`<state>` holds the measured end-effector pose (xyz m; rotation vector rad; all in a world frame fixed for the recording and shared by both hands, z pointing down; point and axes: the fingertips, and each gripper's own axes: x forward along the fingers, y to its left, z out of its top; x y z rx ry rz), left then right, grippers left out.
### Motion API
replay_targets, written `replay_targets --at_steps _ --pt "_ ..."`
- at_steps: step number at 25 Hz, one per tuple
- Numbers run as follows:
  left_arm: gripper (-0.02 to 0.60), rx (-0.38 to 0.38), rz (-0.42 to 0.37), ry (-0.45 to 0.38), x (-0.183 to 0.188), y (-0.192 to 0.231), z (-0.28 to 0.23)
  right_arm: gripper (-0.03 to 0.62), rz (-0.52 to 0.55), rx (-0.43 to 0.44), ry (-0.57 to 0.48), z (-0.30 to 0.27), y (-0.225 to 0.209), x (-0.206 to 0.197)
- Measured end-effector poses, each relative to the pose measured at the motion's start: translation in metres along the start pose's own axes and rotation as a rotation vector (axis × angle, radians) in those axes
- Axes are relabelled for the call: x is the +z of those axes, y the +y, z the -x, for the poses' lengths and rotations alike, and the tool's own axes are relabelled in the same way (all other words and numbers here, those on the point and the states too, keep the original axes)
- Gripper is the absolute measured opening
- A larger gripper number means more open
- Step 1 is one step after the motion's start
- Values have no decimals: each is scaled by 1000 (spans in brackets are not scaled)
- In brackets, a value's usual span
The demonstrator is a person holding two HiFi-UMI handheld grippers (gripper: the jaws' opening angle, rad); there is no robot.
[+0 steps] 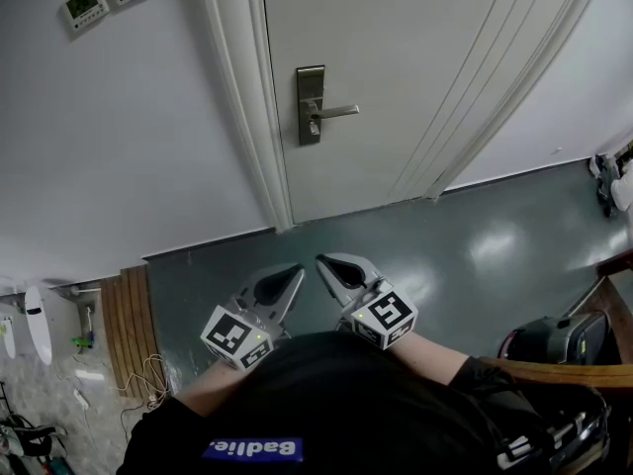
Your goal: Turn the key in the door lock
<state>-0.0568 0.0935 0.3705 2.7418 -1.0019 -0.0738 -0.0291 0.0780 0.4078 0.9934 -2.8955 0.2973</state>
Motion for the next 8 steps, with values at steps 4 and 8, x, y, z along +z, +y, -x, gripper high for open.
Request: replay_targets --at_steps 4,8 --pt "-6 -2 -2 1 0 -3 0 0 -4 -4 6 2 -1 -2" --pt "-6 -3 0 3 0 -3 -1 0 -14 -4 7 2 -2 -2"
